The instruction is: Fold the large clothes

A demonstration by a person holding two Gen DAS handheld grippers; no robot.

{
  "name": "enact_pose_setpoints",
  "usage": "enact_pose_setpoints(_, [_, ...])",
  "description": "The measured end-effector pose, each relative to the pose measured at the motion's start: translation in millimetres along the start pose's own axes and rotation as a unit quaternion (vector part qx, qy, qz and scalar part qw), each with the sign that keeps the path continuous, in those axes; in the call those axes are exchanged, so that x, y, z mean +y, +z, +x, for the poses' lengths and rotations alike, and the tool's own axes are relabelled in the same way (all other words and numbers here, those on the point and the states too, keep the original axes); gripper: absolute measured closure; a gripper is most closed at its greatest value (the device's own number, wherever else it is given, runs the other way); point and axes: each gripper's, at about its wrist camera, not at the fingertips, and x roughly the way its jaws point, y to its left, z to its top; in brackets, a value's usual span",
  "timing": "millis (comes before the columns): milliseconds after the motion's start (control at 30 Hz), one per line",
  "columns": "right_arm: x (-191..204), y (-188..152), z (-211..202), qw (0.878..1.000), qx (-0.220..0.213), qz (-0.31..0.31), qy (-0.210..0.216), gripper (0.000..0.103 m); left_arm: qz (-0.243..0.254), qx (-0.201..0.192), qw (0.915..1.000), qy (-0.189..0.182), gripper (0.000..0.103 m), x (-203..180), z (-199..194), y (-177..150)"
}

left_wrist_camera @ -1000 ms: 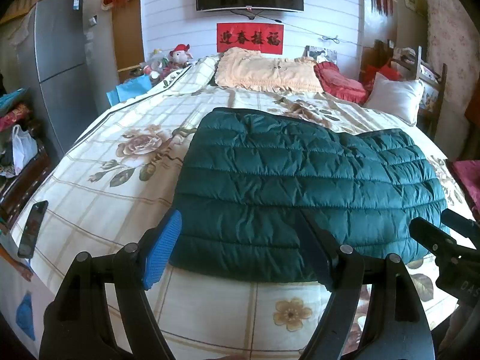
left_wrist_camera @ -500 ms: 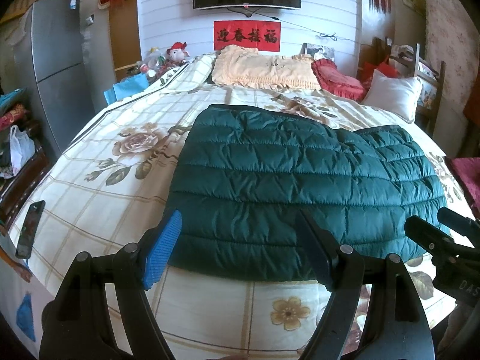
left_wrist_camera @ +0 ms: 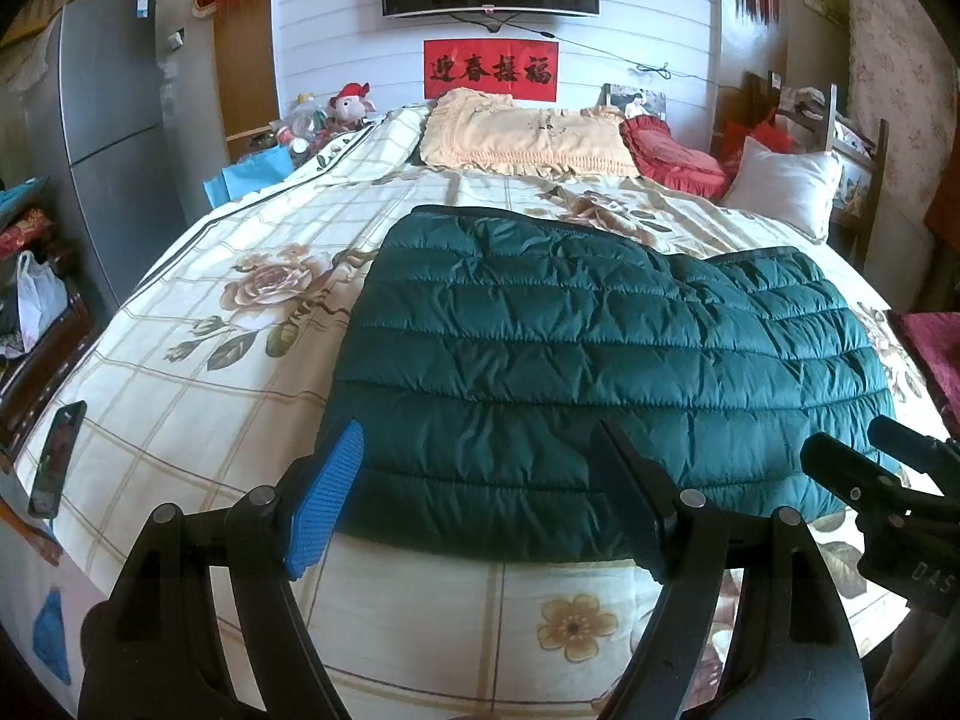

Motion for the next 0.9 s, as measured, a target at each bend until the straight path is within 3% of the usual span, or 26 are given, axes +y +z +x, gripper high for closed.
enact_pose_setpoints(900, [-1, -2, 10, 1.000, 0.010, 0.003, -0.001, 0.017, 0.008, -0.003, 1.0000, -0.001, 0.024, -2, 9, 0])
